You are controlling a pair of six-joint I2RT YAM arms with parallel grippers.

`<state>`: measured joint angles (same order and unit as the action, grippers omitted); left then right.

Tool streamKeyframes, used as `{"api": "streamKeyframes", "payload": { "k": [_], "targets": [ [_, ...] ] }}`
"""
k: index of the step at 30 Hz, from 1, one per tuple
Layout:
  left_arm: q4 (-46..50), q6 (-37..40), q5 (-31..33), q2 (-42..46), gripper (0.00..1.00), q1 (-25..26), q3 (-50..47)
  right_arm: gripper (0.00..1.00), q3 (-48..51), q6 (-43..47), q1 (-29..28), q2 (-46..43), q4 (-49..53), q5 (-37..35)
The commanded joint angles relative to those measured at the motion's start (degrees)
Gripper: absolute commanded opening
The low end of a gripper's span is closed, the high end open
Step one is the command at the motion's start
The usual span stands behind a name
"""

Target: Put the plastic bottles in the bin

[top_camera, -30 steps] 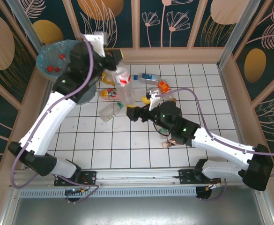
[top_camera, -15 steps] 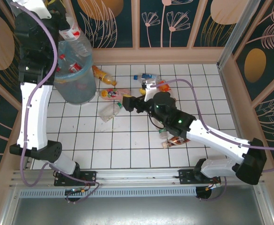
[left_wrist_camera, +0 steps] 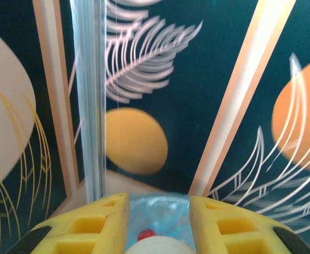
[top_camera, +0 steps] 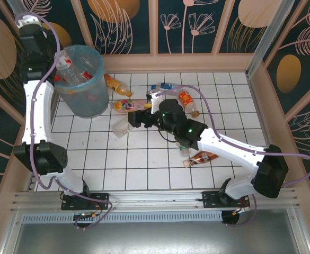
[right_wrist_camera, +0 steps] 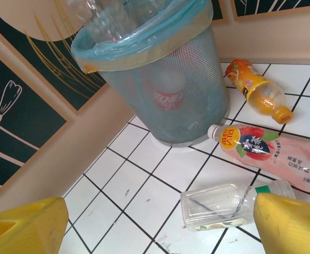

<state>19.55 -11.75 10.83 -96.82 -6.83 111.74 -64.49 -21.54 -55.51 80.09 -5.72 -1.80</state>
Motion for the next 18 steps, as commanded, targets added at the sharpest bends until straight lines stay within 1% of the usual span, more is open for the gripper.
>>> {"api": "streamKeyframes", "payload": {
  "k": [1,3,7,8,10,14,18],
  "targets": [
    [-2.86,2.79,-1.24,1.46,0.0,-0.73,-4.88,0.91,-0.31,-0.8,-0.4,-0.24,-0.65,0.48],
    [-4.86,3.74,-0.68,2.84,0.0,-0.73,-11.1,0.91,0.2,-0.7,-0.39,-0.15,-1.07,0.47],
    [-13.43,5.81,-1.49,6.26,0.0,-0.73,-24.63,0.91,0.45,-0.32,-0.39,0.41,-1.56,0.7],
    [-14.93,5.93,-1.64,6.55,0.0,-0.77,-26.59,0.91,0.5,-0.34,-0.39,0.55,-1.62,0.66],
    [-15.95,6.88,-2.11,5.97,0.0,-0.73,-28.9,0.91,0.35,-0.01,-0.43,0.76,-1.52,0.67],
    [-14.89,8.06,-1.85,3.34,0.0,-0.86,-30.26,0.91,0.31,0.27,-0.39,0.91,-1.07,0.67],
    [-15.12,9.4,-3.41,1.99,0.0,-0.82,-32.25,0.91,1.4,-0.46,-0.39,0.25,-1.74,0.66]
  ]
}}
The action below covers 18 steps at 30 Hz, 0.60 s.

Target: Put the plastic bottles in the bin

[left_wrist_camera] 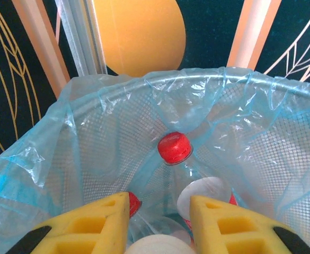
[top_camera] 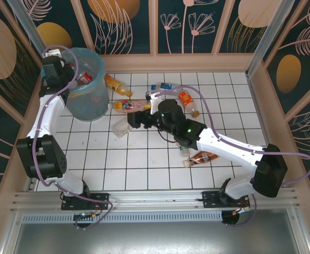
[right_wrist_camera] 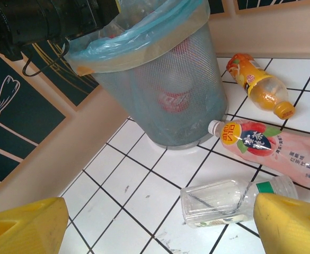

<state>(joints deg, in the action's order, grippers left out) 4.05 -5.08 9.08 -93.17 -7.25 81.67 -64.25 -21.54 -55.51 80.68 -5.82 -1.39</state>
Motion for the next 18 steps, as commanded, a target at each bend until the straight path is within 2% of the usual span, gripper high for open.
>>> {"api": "streamKeyframes", "payload": {
  "k": [1,12,18],
  "targets": [
    [-0.11,3.08,-2.3,-1.75,0.0,-0.41,-2.91,0.91,1.48,-0.63,-0.39,-0.44,-1.78,0.25],
    [-0.4,4.7,-4.0,-3.93,0.0,-0.46,-10.83,0.91,2.8,-1.97,-0.53,-0.51,-2.45,0.27],
    [-0.43,3.86,-4.61,-4.67,0.0,-0.49,-11.64,0.91,1.43,-1.66,-0.57,0.95,-1.7,1.93]
  ]
}}
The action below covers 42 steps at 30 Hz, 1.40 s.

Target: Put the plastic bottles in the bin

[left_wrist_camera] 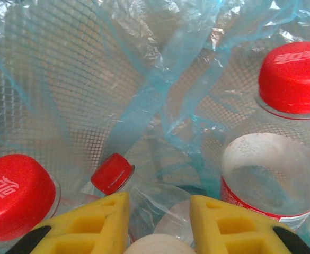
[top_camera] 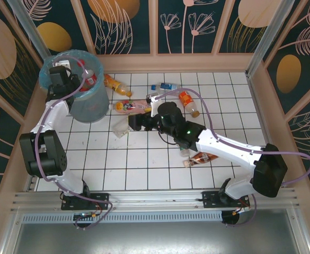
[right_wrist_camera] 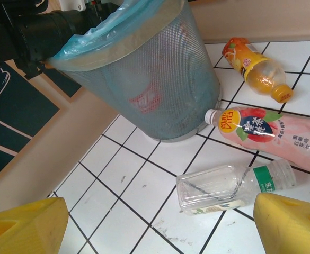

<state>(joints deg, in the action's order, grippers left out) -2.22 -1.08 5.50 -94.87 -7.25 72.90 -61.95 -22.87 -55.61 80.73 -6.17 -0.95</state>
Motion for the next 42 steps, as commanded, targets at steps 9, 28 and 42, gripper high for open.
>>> {"api": "streamKeyframes", "payload": {
  "k": [9,28,42],
  "targets": [
    [10.73,-1.94,-1.94,-1.41,0.44,-0.49,12.11,0.91,-2.54,0.11,-0.55,2.36,-0.55,2.16],
    [18.7,-6.71,-8.8,10.37,0.63,-0.28,28.65,0.89,-13.29,5.39,3.4,8.82,14.34,3.45],
    [22.34,-13.69,-13.19,26.91,0.6,20.58,8.58,0.9,-30.58,27.43,17.81,31.71,21.19,12.91]
  ]
}}
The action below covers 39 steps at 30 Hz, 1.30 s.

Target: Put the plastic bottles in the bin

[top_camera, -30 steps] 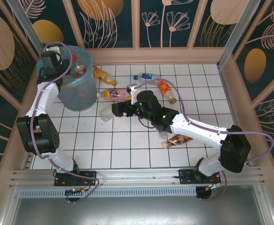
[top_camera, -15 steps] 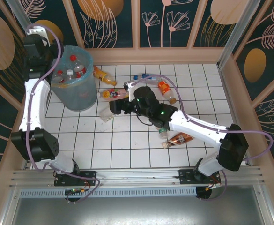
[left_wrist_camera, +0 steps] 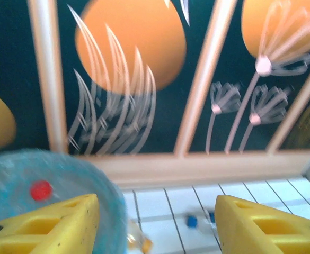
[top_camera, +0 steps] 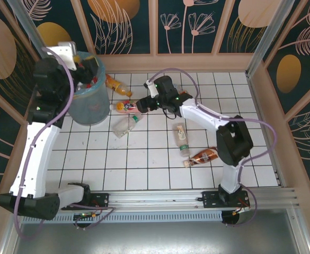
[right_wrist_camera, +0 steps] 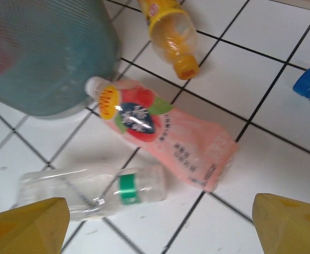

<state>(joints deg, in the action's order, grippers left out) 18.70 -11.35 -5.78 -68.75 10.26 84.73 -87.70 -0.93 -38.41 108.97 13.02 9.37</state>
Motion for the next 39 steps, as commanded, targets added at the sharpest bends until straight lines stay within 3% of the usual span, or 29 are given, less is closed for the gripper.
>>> {"api": "streamKeyframes", "payload": {
  "k": [1,6,12,27,39],
  "targets": [
    [1.55,-3.87,-2.47,1.27,0.59,4.62,-4.41,0.91,-7.15,6.41,0.87,5.9,3.04,3.21],
    [3.04,-6.01,-1.73,3.21,0.59,10.04,-9.2,0.92,-18.52,10.33,1.06,16.46,8.86,4.17],
    [4.4,-8.38,-1.5,5.25,0.59,11.45,-13.03,0.94,-28.24,13.26,1.24,25.18,13.95,3.56],
    [4.93,-7.46,-0.11,5.92,0.62,12.07,-16.7,0.94,-35.16,20.56,2.42,33.99,23.66,6.54],
    [3.9,-6.39,2.01,6.01,0.63,12.06,-16.01,0.67,-34.81,21.12,2.44,30.26,25.04,6.1]
  ]
}}
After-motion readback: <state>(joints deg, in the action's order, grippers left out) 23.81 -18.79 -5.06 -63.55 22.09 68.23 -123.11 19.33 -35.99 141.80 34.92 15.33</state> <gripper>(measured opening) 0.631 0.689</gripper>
